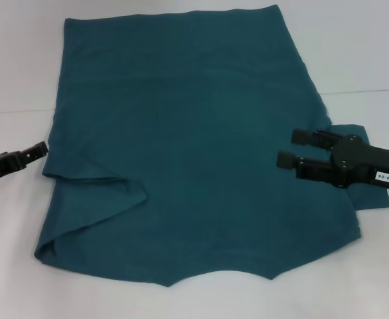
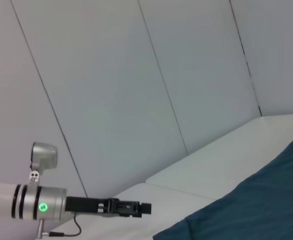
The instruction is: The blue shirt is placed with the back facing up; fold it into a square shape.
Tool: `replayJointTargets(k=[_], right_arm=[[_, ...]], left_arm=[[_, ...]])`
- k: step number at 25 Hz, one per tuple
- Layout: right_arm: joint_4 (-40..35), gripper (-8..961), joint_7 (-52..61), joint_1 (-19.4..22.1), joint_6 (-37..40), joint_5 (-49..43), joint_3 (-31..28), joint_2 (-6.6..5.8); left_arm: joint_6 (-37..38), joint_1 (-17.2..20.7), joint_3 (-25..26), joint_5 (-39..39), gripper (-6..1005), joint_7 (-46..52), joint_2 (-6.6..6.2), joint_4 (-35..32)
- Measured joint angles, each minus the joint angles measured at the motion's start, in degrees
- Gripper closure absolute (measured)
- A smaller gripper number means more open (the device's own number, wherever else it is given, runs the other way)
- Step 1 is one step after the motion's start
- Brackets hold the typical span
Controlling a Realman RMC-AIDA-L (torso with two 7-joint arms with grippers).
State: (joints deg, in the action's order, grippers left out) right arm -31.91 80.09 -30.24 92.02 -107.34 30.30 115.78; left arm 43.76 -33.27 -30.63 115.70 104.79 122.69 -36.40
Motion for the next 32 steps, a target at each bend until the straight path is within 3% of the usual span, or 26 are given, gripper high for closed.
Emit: replayJointTargets(k=[9, 20, 32], right_arm=[[-0.71, 165, 1.71, -0.22, 1.31, -0.2, 0.92, 0.07], [-0.76, 171, 2.31, -0.58, -0.17, -1.17, 7.4, -0.18], [-2.17, 184, 4.54, -1.11, -2.61, -3.63, 7.83, 0.43]], left_arm=[[-0.31, -0.31, -4.44, 3.69, 62, 1.15, 0.58, 0.29], [-1.0, -0.05, -4.86, 5.83, 73, 1.17, 0.86, 0.26], [-1.05, -0.46, -5.2, 6.83, 85, 1.13, 0.98, 0.27]])
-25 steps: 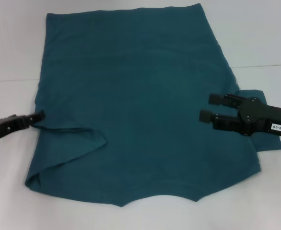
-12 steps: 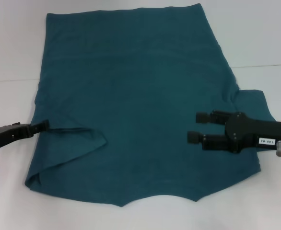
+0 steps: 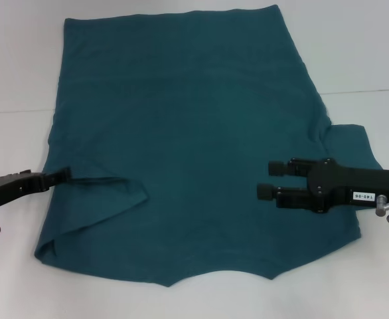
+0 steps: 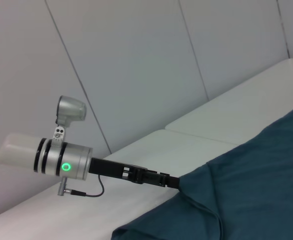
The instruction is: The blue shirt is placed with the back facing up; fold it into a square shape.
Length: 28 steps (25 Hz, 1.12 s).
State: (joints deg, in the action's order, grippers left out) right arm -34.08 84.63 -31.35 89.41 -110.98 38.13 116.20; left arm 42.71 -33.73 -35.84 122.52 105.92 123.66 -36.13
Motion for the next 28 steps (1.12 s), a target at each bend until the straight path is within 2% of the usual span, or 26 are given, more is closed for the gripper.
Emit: replayJointTargets(k=[5, 12, 17, 28], right_arm=[[-0.02, 193, 0.95, 0.03, -0.1, -0.03, -0.12, 0.01], [-0.02, 148, 1.26, 0.01, 0.04, 0.28, -0.27, 0.02], [-0.03, 17, 1.25, -0.1, -0.1, 0.5, -0.38, 0.11], [-0.02, 18, 0.82, 0.34, -0.26, 0.68, -1.12, 0.29]], left_arm=[[0.0, -0.12, -0.39, 0.0, 91, 0.11, 0.0, -0.05], [-0.23, -0.6, -0.39, 0.0, 98, 0.03, 0.01, 0.16], [-2.66, -0.9, -1.98, 0.0, 103, 0.09, 0.08, 0.86], [-4.45, -2.23, -3.28, -0.01, 114, 0.04, 0.17, 2.17]])
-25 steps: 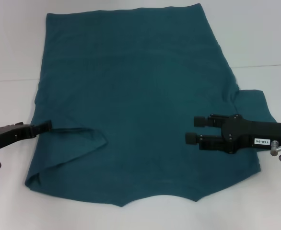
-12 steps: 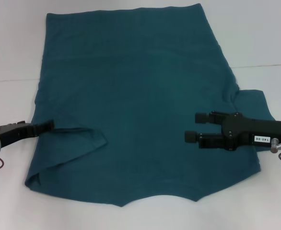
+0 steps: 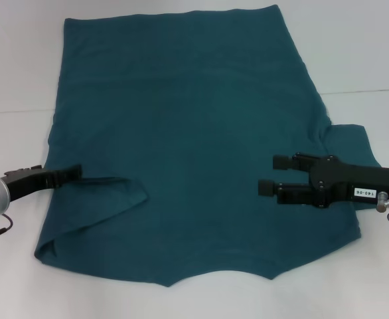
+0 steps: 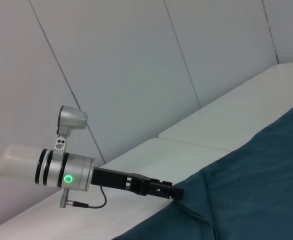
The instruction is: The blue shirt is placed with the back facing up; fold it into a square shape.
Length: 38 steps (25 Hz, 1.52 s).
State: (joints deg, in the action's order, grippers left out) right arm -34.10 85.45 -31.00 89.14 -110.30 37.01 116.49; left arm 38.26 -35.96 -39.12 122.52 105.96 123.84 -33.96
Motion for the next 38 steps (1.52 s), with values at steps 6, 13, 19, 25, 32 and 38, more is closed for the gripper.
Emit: replayJointTargets(k=[6, 13, 19, 25, 32, 38], right_arm=[[0.01, 19, -0.05, 0.09, -0.04, 0.0, -0.28, 0.07], [-0.03, 19, -0.09, -0.05, 0.01, 0.0, -0.36, 0.05], [-0.06, 19, -0.11, -0.09, 0.1, 0.05, -0.36, 0.16], [-0.08, 20, -0.11, -0.24, 0.18, 0.09, -0.36, 0.31], [-0.08, 20, -0.11, -0.16, 0.1, 0.09, -0.36, 0.45], [-0.08, 20, -0.15, -0.12, 0.01, 0.09, -0.36, 0.55]], left_arm=[[0.09, -0.07, -0.43, 0.0, 121, -0.2, 0.0, -0.23], [-0.82, -0.07, -1.48, 0.19, 128, -0.02, 0.0, -0.21], [-1.75, -0.01, -1.48, 0.36, 535, 0.1, 0.0, -0.11], [-2.22, -0.1, -1.49, 0.62, 683, 0.16, 0.0, 0.02], [-1.91, -0.08, -1.49, 0.62, 846, 0.18, 0.0, -0.01], [-1.01, -0.29, -1.49, 0.55, 984, 0.21, 0.0, -0.29]])
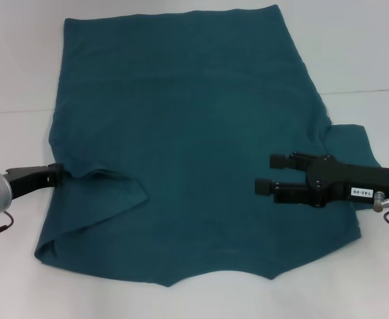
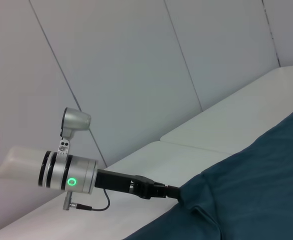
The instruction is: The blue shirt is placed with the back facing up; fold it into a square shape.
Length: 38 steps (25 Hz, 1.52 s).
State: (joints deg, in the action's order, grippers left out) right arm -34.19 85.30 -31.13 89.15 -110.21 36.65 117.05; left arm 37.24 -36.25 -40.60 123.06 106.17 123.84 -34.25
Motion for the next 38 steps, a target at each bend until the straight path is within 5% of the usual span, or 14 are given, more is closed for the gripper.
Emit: replayJointTargets(k=[13, 38], right_arm=[[0.0, 21, -0.46, 0.24, -0.39, -0.01, -0.19, 0.11], [0.1, 22, -2.04, 0.9, -1.99, -0.01, -0.36, 2.27]], left_arm=[[6.05, -2.22, 0.0, -1.8, 984, 0.92, 0.01, -2.59], [3.95, -4.67, 0.04, -5.43, 985, 1.07, 0.18, -1.04]])
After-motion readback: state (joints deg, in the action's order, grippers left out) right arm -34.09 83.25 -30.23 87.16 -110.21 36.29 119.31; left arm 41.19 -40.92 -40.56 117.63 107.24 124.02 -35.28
